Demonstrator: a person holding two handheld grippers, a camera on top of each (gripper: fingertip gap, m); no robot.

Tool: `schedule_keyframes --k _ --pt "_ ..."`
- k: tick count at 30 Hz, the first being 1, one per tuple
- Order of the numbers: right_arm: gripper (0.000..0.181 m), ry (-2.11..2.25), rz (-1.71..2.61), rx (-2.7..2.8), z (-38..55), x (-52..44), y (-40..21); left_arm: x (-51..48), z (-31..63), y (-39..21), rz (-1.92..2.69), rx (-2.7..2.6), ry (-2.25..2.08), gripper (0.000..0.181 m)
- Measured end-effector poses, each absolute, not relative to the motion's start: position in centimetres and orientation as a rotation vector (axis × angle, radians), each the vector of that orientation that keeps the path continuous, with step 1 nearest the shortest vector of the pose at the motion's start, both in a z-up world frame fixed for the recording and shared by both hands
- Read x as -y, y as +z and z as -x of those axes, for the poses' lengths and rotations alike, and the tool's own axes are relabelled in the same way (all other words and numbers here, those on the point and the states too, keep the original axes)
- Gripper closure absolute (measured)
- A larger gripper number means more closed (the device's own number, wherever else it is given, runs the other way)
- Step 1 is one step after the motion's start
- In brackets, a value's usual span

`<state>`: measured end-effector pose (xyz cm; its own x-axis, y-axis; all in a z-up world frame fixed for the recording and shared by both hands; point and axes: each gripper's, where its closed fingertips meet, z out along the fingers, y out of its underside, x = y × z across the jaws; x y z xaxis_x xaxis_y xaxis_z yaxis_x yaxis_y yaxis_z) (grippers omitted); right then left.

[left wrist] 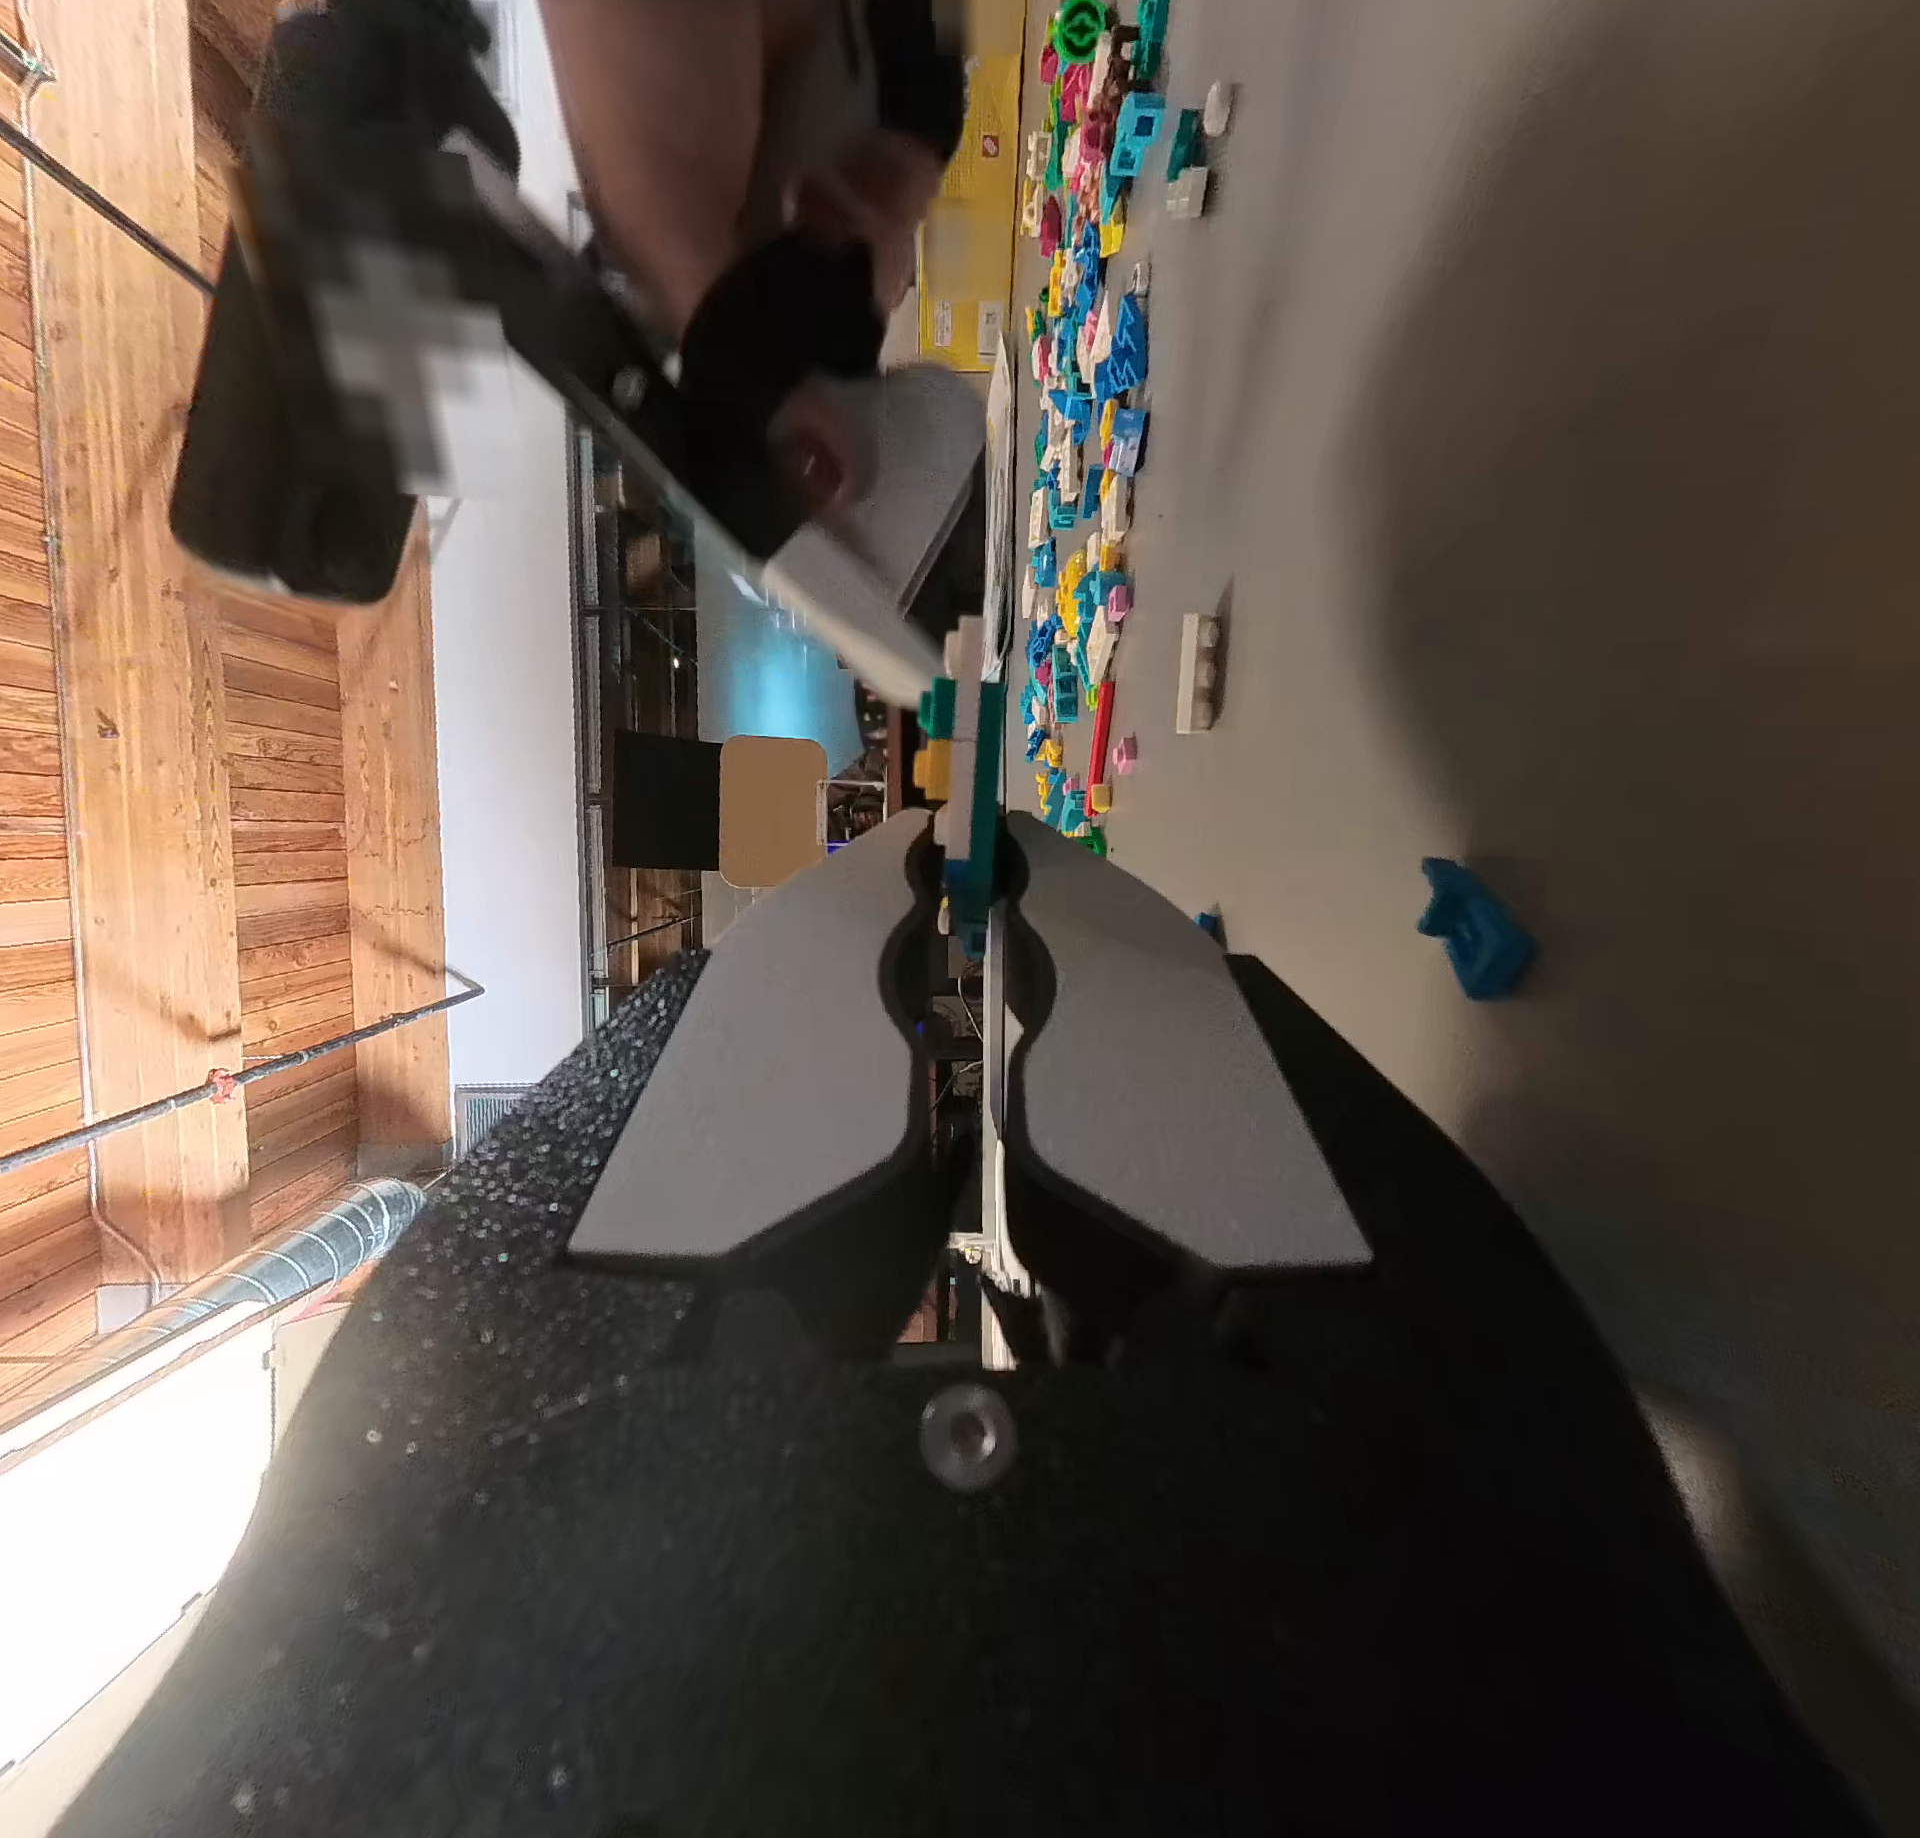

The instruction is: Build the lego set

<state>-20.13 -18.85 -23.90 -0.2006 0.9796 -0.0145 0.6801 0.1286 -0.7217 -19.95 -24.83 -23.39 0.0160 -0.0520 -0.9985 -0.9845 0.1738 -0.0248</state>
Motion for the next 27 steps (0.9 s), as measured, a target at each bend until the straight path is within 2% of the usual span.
schedule_keyframes --k 4,10,13,27 --pt "0.166 0.772 1.543 2.018 16.5 18.8 -26.1 24.8 19.9 -23.5 1.115 -1.316 1.058 0.173" --pt "0.166 0.821 1.444 2.055 14.1 19.9 -25.0 24.9 19.8 -23.7 1.105 -1.337 1.079 0.173" --pt "0.166 0.704 1.439 2.123 13.0 20.4 -25.8 24.8 19.9 -23.7 1.111 -1.333 1.075 0.173" --pt "0.166 0.489 1.324 2.280 12.3 22.1 -28.5 24.7 20.3 -23.8 1.131 -1.326 1.089 0.173"
